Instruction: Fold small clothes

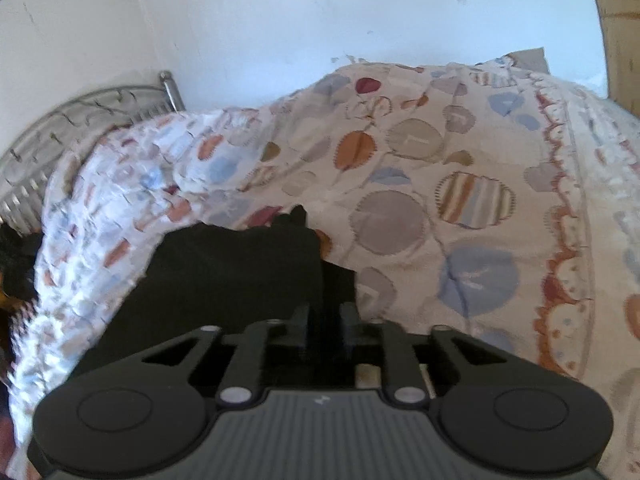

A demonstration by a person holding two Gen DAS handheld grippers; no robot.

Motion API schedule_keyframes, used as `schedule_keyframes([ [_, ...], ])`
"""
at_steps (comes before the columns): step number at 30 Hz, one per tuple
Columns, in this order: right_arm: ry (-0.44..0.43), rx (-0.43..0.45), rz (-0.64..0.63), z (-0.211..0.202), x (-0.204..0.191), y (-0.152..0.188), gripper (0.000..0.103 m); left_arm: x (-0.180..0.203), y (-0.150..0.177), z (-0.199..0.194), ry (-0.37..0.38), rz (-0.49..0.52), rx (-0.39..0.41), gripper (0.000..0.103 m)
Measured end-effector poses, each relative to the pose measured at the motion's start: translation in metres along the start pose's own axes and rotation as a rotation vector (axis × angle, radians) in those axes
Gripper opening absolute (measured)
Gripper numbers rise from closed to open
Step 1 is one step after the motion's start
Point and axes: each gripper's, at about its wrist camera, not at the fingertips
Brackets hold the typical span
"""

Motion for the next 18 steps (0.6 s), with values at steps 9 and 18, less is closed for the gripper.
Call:
schedule_keyframes([
  [9,0.051,0.033,-0.05,-0.043,-0.028,0.014,0.099,-0.037,-0.006,-0.033,-0.031,-0.186,0.016,0.082],
  [18,0.13,-0.016,-0.135,-0.046,-0.066,0.039,0.103,-0.089,-0.006,-0.05,-0.253,-0.325,0.023,0.102],
])
Point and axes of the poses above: each gripper's, at about its wrist camera, not at the fingertips, and z roughly the way its jaws point, x to its right, y to its underside, and after that the axes turned 13 degrees about -y, right-handed
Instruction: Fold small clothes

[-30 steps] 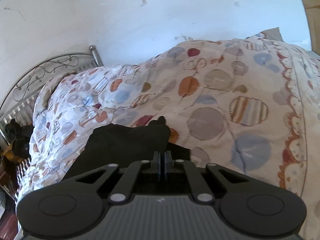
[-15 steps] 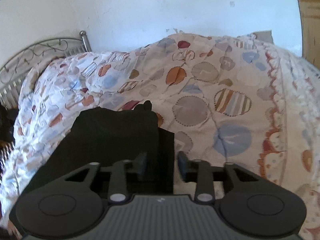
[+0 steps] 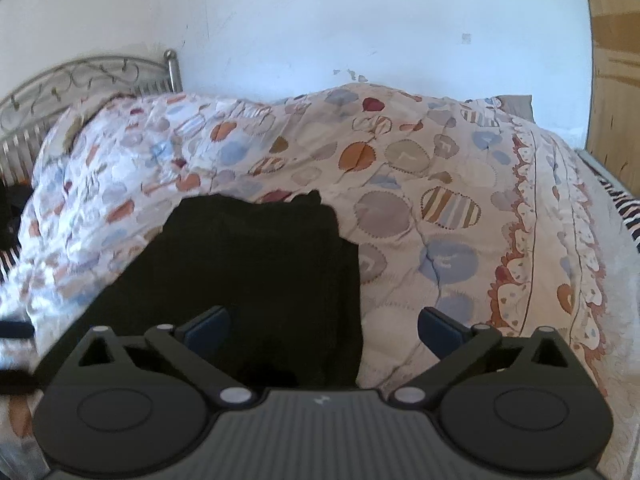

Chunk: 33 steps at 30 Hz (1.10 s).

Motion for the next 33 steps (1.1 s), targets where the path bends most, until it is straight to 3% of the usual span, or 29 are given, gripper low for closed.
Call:
schedule_keyframes([
  [5,0.065,-0.042,-0.006,0.005,-0.015,0.018,0.103,-0.028,-0.002,0.009,-0.084,-0.124,-0.053,0.102],
  [9,0.153,-0.009,0.108,-0.011,0.004,0.033,0.103,-0.037,0.004,0.015,-0.135,-0.136,-0.112,0.102],
  [13,0.14,0.01,0.222,-0.03,0.023,0.051,0.103,-0.039,0.015,0.02,-0.147,-0.126,-0.152,0.102],
  [33,0.1,0.093,0.286,-0.047,0.03,0.08,0.103,-0.036,0.025,0.014,-0.176,-0.088,-0.205,0.102],
])
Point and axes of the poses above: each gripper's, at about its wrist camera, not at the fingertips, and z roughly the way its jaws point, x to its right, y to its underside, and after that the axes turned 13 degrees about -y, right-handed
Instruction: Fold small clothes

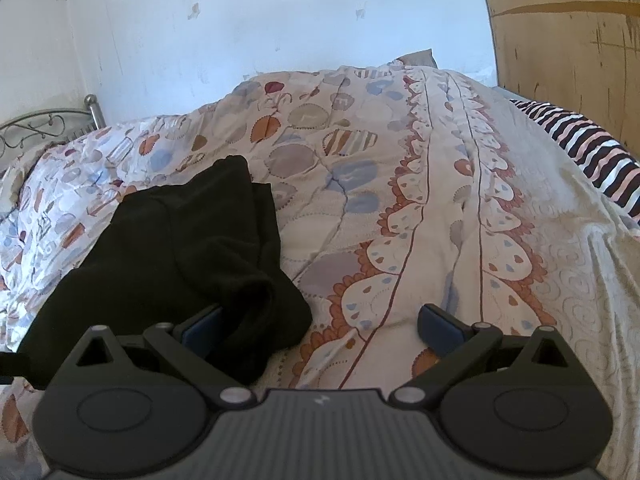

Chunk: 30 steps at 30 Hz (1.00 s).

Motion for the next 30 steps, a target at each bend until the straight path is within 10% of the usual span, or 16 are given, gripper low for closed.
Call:
schedule_keyframes([
  [6,0.0,-0.025,-0.009,-0.01,-0.006,0.0,0.103,-0.002,-0.002,0.002,0.012,0.007,-0.008,0.102],
  [12,-0.261,0.04,-0.125,-0.028,-0.036,-0.022,0.103,-0.009,-0.024,0.006,0.025,0.014,0.041,0.102],
  [30,-0.468,-0.241,-0.037,0.165,0.022,-0.104,0.099,0.011,-0.115,0.11,0.151,0.078,0.004,0.102],
])
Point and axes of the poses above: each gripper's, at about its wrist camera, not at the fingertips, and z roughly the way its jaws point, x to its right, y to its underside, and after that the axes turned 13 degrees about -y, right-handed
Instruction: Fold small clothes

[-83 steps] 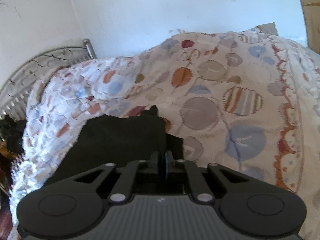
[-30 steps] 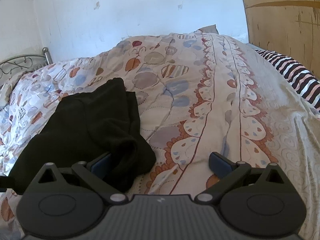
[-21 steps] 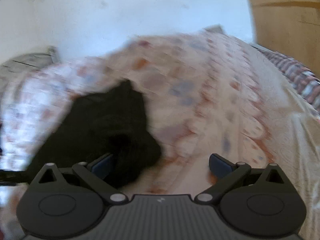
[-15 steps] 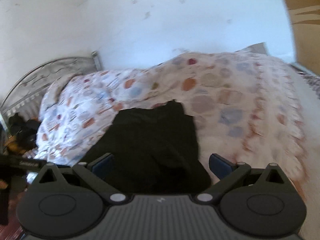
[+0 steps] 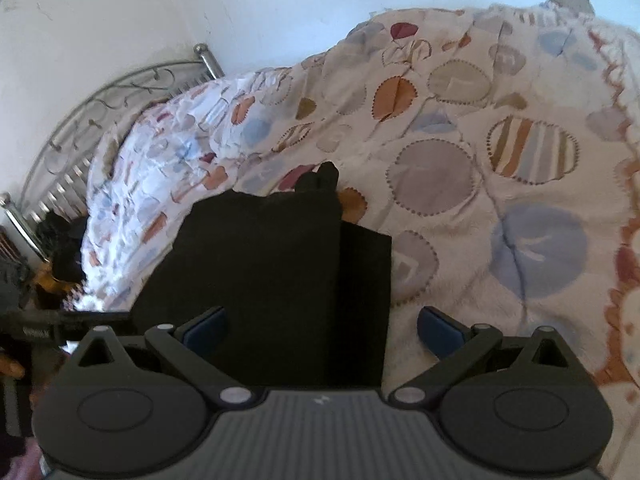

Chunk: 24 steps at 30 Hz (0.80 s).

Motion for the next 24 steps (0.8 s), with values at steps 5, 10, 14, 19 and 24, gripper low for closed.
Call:
schedule_keyframes([
  [5,0.015,0.038,0.009,-0.002,0.004,0.008,0.071,0.001,0.004,0.007,0.018,0.001,-0.016,0.098],
  [10,0.017,0.038,-0.026,-0.002,-0.011,0.014,0.035,0.004,-0.001,0.004,0.049,-0.002,-0.03,0.06],
  [14,0.051,0.057,-0.087,-0.002,-0.03,0.011,0.017,0.014,-0.008,-0.002,0.031,0.009,-0.022,0.015],
  [19,0.053,0.124,-0.138,-0.018,-0.056,-0.007,0.013,0.031,-0.027,-0.025,0.032,0.04,0.054,0.008],
  [24,0.058,0.157,-0.197,-0.036,-0.084,-0.04,0.01,0.064,-0.069,-0.05,0.088,0.063,0.121,0.008],
])
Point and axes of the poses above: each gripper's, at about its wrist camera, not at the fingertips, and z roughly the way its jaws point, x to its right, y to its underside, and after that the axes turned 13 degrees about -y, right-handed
